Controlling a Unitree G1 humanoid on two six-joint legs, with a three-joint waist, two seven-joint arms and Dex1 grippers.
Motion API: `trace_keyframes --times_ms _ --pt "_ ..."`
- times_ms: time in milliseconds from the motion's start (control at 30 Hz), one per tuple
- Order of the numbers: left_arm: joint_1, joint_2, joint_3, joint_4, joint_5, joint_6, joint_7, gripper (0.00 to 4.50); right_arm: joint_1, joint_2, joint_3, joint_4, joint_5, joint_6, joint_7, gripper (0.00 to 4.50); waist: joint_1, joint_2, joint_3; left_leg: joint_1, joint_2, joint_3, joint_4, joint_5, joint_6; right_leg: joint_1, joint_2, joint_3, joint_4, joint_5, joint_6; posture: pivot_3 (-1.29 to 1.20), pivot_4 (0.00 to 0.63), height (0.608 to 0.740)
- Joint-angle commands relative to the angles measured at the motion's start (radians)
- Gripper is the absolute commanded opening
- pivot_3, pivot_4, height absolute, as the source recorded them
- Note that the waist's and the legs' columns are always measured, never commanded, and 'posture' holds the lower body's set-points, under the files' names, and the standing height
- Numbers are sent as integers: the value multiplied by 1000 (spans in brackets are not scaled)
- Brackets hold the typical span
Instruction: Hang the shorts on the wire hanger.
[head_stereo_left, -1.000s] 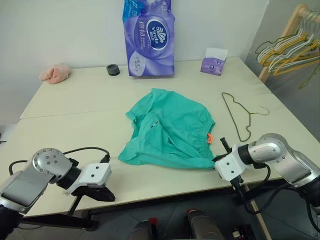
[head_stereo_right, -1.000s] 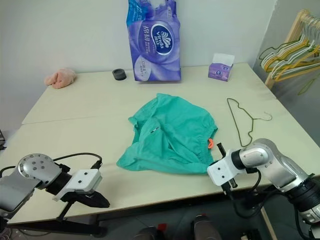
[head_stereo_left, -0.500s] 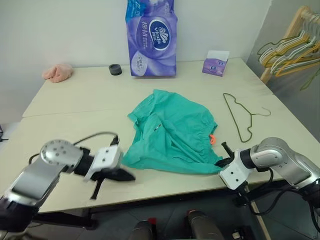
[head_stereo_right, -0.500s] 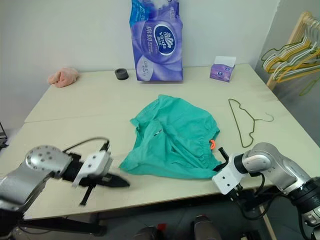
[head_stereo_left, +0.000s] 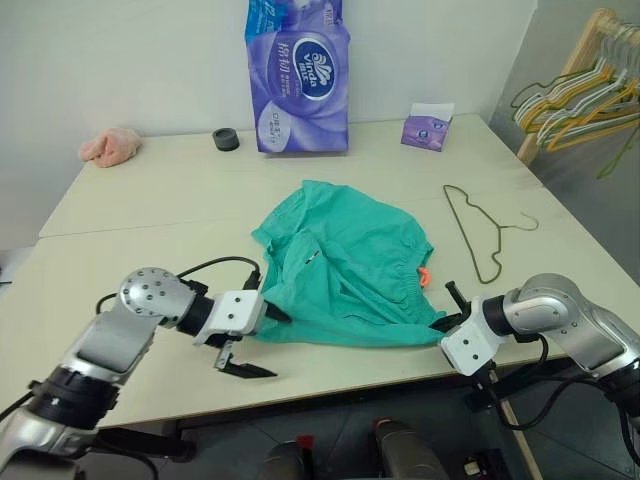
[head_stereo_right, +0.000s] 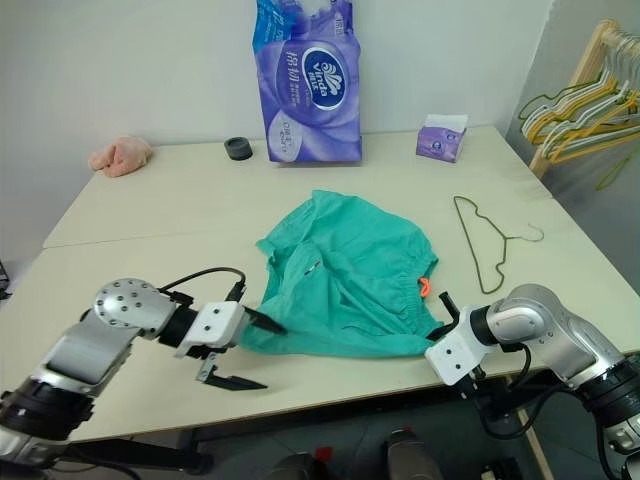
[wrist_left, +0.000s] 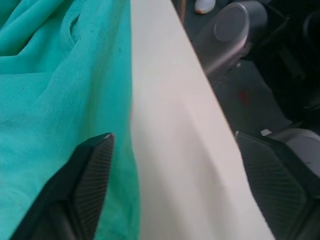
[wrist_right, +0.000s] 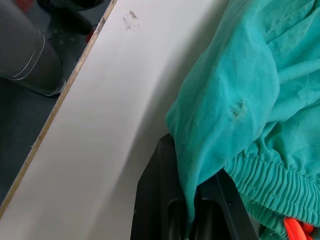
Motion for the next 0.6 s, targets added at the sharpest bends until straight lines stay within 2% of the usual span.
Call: trace_keyframes --times_ms 33,200,433,533,600 --pt "-69 -68 -23 108 90 -142 83 4474 9 -14 -33 -33 31 -21 7 0 -1 0 0 0 0 0 0 0 0 0 0 0 0 0 0 -213 112 740" --pt "-131 -154 -49 231 157 -268 143 4474 18 -14 -33 -50 42 -22 12 0 -6 0 0 0 0 0 0 0 0 0 0 0 1 0 0 -225 115 740" --pt "-224 -229 4 360 158 -337 255 4474 41 -35 -40 -49 50 -36 12 0 -9 -1 0 0 0 -1 -1 0 0 0 0 0 1 0 0 -238 115 740" --pt "-234 -250 55 327 39 -207 231 4474 49 -41 -41 -46 48 -38 9 0 -10 -1 0 0 0 -1 0 0 0 0 0 0 1 0 0 -242 116 740" --pt "-225 -230 58 310 12 -154 189 4474 52 -43 -42 -46 48 -38 8 0 -14 -1 0 0 0 -1 0 0 0 0 0 0 1 0 0 -240 114 740"
